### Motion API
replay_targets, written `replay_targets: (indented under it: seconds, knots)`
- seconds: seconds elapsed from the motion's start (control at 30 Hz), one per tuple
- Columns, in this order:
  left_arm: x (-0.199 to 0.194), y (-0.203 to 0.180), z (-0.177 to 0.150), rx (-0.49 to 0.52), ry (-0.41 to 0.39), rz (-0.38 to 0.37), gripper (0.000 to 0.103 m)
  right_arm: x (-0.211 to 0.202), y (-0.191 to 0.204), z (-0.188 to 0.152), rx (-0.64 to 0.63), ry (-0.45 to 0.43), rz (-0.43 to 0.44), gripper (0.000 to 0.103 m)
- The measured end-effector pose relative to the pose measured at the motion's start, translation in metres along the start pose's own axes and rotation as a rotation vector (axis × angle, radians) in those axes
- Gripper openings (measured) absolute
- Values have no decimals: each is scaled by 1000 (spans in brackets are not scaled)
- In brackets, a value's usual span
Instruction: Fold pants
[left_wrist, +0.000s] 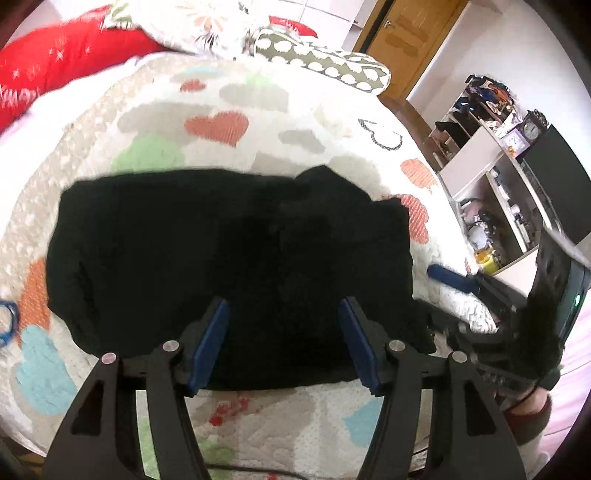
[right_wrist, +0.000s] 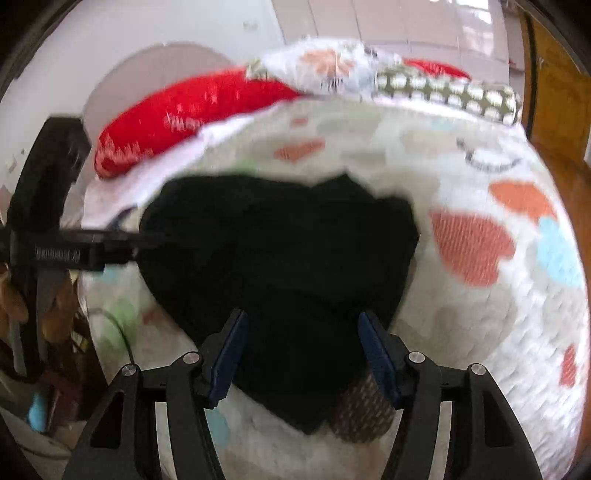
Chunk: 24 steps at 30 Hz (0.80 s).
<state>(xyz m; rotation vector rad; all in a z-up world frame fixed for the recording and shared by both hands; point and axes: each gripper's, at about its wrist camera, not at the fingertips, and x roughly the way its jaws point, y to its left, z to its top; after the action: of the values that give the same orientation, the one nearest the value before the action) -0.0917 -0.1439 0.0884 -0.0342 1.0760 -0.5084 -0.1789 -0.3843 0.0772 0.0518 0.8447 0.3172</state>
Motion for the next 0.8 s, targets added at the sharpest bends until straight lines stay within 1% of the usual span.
replay_targets:
  seconds: [0.1, 0.17, 0.23, 0.3, 0.37, 0.4, 0.5, 0.6, 0.7, 0.8]
  knots:
    - [11, -7, 4, 9, 8, 18, 63, 10, -2, 17, -18, -17, -69, 64]
    - [24, -8, 4, -5, 22, 21, 63, 23, -8, 29, -2, -19, -77, 59]
    - [37, -8, 3, -11, 31, 46, 63, 38, -15, 35, 20, -12, -85, 55]
    - [47, -7, 1, -19, 41, 76, 63, 58, -21, 39, 15, 6, -126, 47]
    - [57, -3, -1, -35, 61, 79, 63, 70, -31, 38, 52, 27, -125, 47]
    - [58, -2, -2, -34, 53, 83, 63, 72, -32, 38, 60, 11, -114, 47]
    - [55, -6, -5, -12, 38, 97, 63, 65, -28, 38, 52, 10, -110, 50]
    - [50, -7, -7, -12, 29, 90, 63, 45, -25, 35, 53, -2, -103, 50]
    - [42, -7, -9, -6, 12, 97, 63, 23, -19, 16, 55, -5, -105, 52]
    - [33, -8, -9, 2, -8, 109, 68, 20, -13, -5, 54, 24, -99, 53]
